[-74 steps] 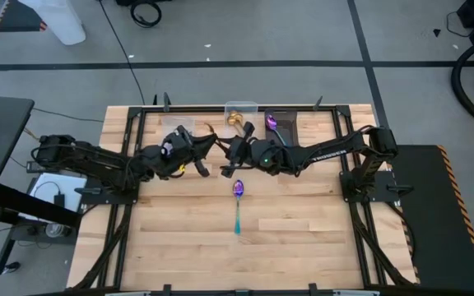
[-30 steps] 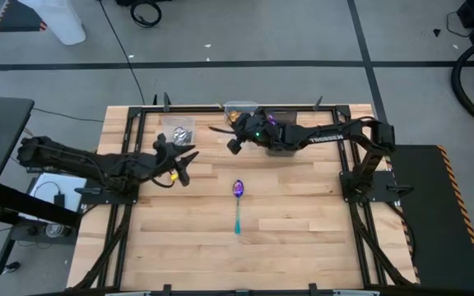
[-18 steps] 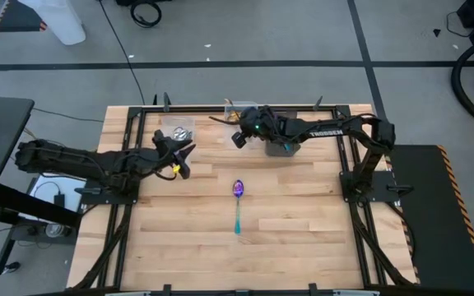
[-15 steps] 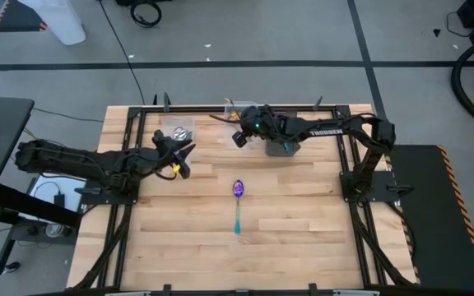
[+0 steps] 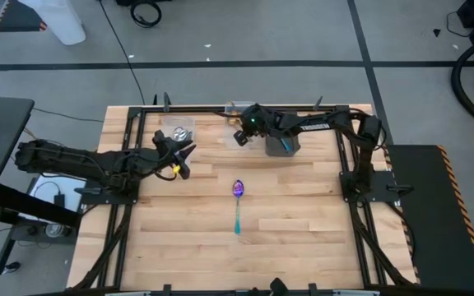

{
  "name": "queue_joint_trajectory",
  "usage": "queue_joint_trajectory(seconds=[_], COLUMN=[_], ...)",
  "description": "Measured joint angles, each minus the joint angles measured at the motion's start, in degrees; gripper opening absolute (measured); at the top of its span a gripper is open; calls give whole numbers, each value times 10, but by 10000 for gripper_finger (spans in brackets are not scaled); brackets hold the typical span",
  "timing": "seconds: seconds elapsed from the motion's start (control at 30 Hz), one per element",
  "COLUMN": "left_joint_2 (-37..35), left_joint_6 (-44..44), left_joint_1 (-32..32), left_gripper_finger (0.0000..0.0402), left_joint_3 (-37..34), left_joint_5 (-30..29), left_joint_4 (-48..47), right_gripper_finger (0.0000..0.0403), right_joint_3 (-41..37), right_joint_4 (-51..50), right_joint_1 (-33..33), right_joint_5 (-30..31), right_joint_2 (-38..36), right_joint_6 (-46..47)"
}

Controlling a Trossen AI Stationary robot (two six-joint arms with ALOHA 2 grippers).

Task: Sort silverware by color (type)
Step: Put the gold spoon into the right transparent bin, then put the blue spoon into the black bin

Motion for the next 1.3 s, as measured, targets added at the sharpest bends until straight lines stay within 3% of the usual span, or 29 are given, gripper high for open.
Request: queue_joint_trajectory(seconds=[0.67, 1.3], left_joint_2=[0, 0], left_joint_6=[0, 0], left_joint_1=[0, 0], left_gripper_finger=[94, 94], left_joint_3=[0, 0], left_joint_5=[0, 21], left_joint_4=[-1, -11], right_gripper_finger=[33, 93], right_joint_3=[1, 20], right_joint_4=[-42, -58], right_joint_1=[-40, -41], right_joint_5=[-118, -120], right_joint_2=[48, 49], right_joint_6=[65, 58])
